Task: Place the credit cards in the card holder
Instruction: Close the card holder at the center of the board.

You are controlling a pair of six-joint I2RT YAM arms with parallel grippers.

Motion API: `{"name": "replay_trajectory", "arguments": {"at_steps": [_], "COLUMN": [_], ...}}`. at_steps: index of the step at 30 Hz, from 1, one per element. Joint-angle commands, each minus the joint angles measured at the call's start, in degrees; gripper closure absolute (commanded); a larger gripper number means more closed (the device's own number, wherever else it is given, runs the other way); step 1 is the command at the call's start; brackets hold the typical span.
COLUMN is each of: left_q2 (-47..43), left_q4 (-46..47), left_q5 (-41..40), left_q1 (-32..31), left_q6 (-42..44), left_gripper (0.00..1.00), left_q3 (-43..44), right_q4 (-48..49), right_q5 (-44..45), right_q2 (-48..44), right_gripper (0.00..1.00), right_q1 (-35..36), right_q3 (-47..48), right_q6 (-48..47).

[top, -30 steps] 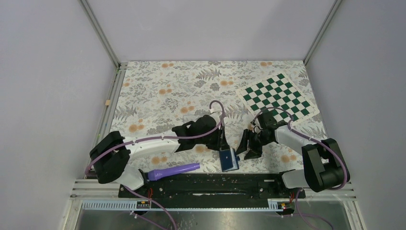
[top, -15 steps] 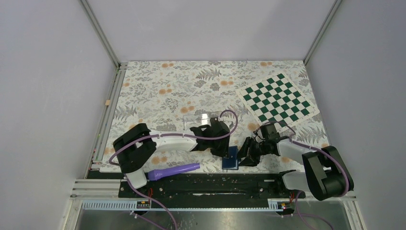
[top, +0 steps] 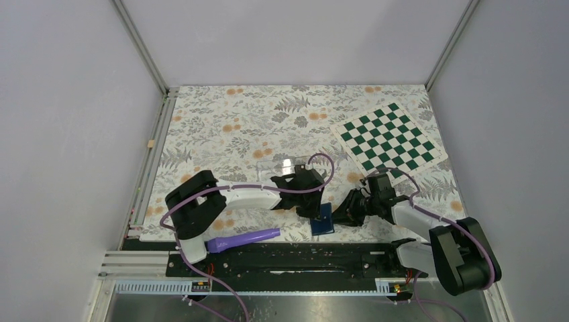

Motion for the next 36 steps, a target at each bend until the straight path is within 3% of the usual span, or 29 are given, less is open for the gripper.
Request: {"name": "replay_trajectory", "arguments": {"at_steps": [1, 10, 21, 32, 36], "left_q2": [2.6, 4.1, 6.1, 8.7, 9.2], "left_q4": [-2.7, -3.2, -3.2, -4.9, -5.2], "left_q5": [-1.2, -0.6, 0.7, 1.4, 1.7], "left_q1": [-0.4, -0.4, -0.5, -0.5, -0.5], "left_q6": [-1.9, -3.0, -3.6, -4.7, -4.7], "left_gripper": [1.0, 1.0, 1.0, 1.0, 1.0], "left_q3": [0.5, 0.7, 0.8, 1.3, 1.6], "right_q4": [1.5, 11.2, 23.6, 55.0, 59.8], "right_q5": [0.9, 4.0, 7.6, -0.4, -1.5], "right_q2": [-1.5, 1.5, -1.0, 16.4, 20.5], "right_gripper": [0.67, 0.69, 0.67, 0.69, 0.7], "right_q1": [-0.3, -0.3, -0.3, -0.3, -0.3], "right_q3": [0.5, -1.9, -4.9, -6.1, -4.6], "right_q6": [0.9, 2.2, 5.2, 16.1, 18.1]}}
